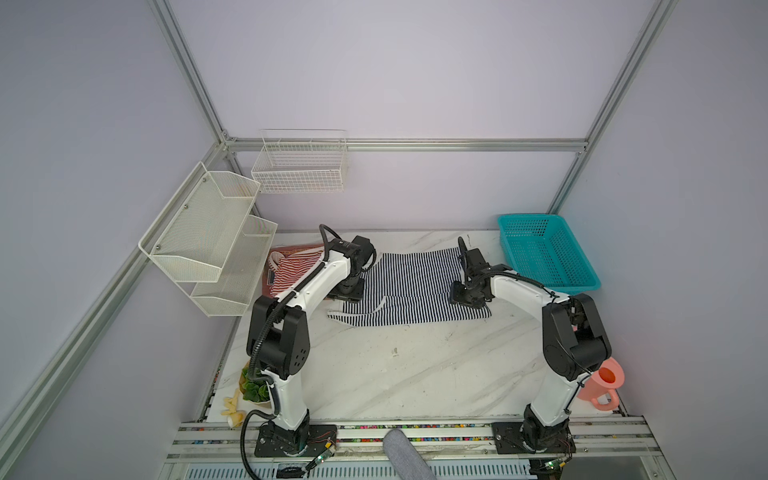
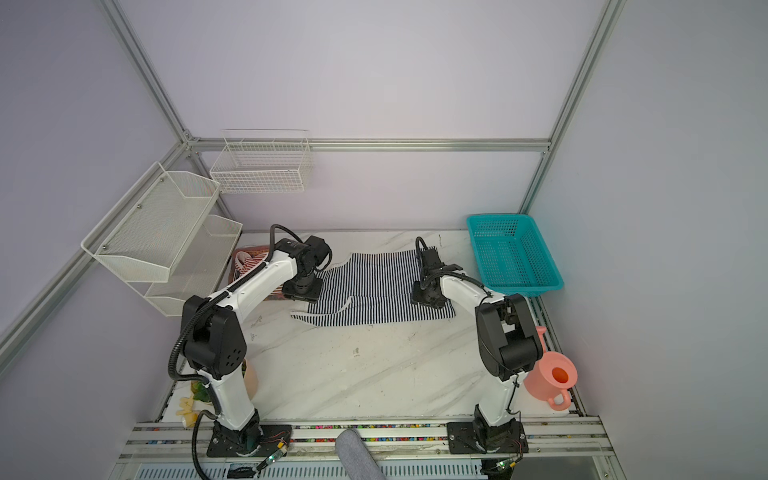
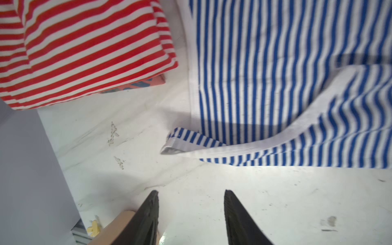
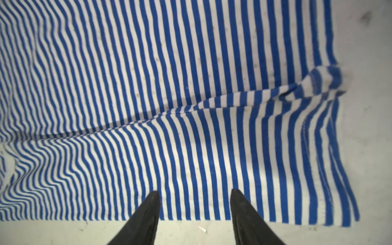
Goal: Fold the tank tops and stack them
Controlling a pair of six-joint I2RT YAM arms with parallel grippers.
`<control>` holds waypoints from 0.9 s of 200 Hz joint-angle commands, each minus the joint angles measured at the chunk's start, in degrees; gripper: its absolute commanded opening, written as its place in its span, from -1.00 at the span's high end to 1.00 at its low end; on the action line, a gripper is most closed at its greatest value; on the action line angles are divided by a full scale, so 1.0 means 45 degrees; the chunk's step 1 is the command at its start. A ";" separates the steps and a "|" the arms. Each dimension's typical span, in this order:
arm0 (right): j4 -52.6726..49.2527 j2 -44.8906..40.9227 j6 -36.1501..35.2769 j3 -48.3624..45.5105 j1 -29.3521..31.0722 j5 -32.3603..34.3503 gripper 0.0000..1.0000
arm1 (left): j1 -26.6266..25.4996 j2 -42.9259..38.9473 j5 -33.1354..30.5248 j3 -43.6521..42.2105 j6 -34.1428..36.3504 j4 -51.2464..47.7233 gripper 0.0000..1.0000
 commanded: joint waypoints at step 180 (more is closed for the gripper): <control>0.0923 0.0482 0.0384 -0.2356 -0.0258 0.0613 0.36 | -0.0508 0.2527 0.2090 -0.2249 -0.1204 0.4003 0.15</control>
